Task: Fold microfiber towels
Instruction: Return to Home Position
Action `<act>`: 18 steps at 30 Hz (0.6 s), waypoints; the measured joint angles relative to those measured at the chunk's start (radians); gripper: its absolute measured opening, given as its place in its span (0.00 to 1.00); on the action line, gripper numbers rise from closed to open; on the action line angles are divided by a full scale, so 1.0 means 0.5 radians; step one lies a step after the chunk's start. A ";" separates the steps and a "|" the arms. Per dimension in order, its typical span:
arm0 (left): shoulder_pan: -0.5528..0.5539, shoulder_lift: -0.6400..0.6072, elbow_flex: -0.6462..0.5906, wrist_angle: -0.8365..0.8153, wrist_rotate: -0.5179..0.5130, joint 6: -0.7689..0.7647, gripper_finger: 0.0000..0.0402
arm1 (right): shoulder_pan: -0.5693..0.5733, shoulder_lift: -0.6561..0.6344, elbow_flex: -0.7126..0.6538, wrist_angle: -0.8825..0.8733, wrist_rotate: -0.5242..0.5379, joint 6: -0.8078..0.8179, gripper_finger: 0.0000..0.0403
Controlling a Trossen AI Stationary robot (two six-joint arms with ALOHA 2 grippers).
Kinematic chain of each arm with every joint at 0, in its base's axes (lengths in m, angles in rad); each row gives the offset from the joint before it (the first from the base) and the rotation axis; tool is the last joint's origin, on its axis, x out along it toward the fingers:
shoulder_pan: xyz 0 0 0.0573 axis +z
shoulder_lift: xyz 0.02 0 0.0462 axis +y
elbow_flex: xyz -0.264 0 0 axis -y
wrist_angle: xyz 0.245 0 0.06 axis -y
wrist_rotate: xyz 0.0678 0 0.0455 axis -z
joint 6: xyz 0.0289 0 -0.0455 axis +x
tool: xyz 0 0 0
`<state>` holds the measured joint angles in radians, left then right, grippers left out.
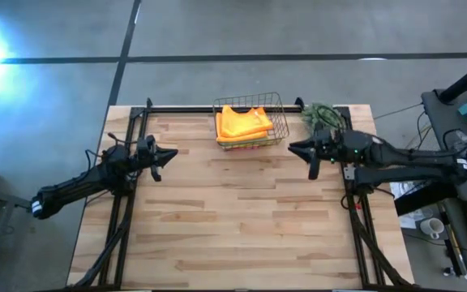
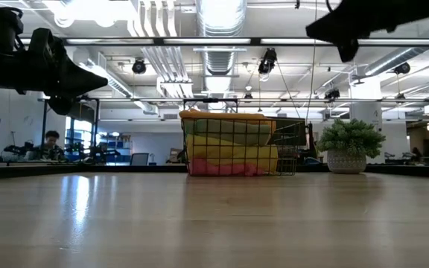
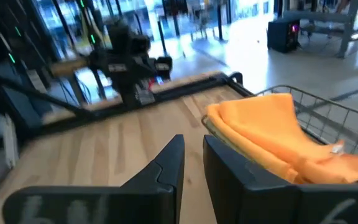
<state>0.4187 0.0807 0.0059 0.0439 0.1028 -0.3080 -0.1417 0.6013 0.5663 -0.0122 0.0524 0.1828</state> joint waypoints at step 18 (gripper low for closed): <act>0.000 0.008 -0.002 0.000 0.002 0.001 0.00 | 0.000 -0.692 -0.919 0.783 -0.069 0.237 0.13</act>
<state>0.4187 0.0845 0.0048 0.0441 0.1036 -0.3077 -0.1417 0.2552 0.1068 0.3793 0.0177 0.3016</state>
